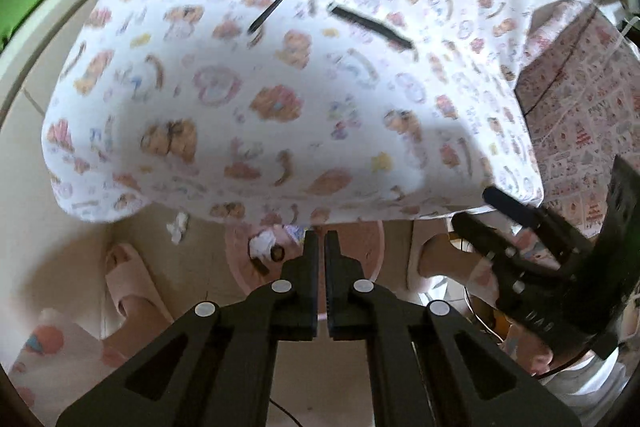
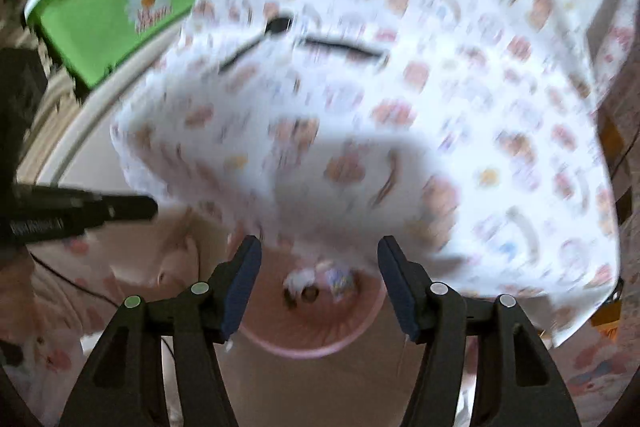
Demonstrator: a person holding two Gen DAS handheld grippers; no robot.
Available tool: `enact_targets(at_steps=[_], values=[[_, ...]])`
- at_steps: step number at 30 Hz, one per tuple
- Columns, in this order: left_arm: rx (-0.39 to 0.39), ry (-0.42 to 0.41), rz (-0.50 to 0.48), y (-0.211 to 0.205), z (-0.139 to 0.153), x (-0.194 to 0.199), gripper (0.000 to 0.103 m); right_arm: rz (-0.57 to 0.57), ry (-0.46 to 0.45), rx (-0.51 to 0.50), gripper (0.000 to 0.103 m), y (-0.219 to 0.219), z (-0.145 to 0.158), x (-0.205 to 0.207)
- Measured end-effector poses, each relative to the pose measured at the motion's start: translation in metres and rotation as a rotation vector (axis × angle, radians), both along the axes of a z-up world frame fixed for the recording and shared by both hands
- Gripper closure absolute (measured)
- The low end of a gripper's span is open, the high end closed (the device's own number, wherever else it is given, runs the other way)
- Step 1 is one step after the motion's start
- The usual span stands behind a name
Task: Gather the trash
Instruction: 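Raise both open tools back over the table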
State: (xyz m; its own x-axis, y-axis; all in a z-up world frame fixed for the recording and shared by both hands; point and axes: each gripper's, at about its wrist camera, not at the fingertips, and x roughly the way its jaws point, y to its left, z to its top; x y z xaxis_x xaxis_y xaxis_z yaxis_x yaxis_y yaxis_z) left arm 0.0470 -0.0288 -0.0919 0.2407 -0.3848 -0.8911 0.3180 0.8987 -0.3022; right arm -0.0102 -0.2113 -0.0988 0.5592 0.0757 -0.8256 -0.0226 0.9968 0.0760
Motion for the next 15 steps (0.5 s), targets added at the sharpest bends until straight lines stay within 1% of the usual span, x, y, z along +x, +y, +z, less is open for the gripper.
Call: enact_targets(at_steps=[2, 4, 6, 10, 13, 15], values=[[0.018, -0.044, -0.010, -0.004, 0.005, -0.002, 0.101, -0.012, -0.041, -0.013, 0.039, -0.004, 0.012, -0.001], [0.054, -0.097, -0.018, -0.009, 0.010, -0.004, 0.101, -0.020, -0.066, -0.020, 0.038, -0.006, 0.019, 0.001], [0.075, -0.128, -0.021, -0.013, 0.013, -0.004, 0.100, -0.029, -0.077, -0.018, 0.038, -0.009, 0.023, 0.003], [0.057, -0.125, -0.001, -0.013, 0.015, 0.001, 0.096, -0.047, -0.090, -0.029, 0.038, -0.013, 0.027, 0.006], [0.065, -0.144, 0.016, -0.014, 0.018, 0.004, 0.093, -0.062, -0.106, -0.038, 0.038, -0.014, 0.030, 0.009], [0.075, -0.160, 0.024, -0.014, 0.021, 0.006, 0.087, -0.067, -0.117, -0.045, 0.038, -0.014, 0.033, 0.010]])
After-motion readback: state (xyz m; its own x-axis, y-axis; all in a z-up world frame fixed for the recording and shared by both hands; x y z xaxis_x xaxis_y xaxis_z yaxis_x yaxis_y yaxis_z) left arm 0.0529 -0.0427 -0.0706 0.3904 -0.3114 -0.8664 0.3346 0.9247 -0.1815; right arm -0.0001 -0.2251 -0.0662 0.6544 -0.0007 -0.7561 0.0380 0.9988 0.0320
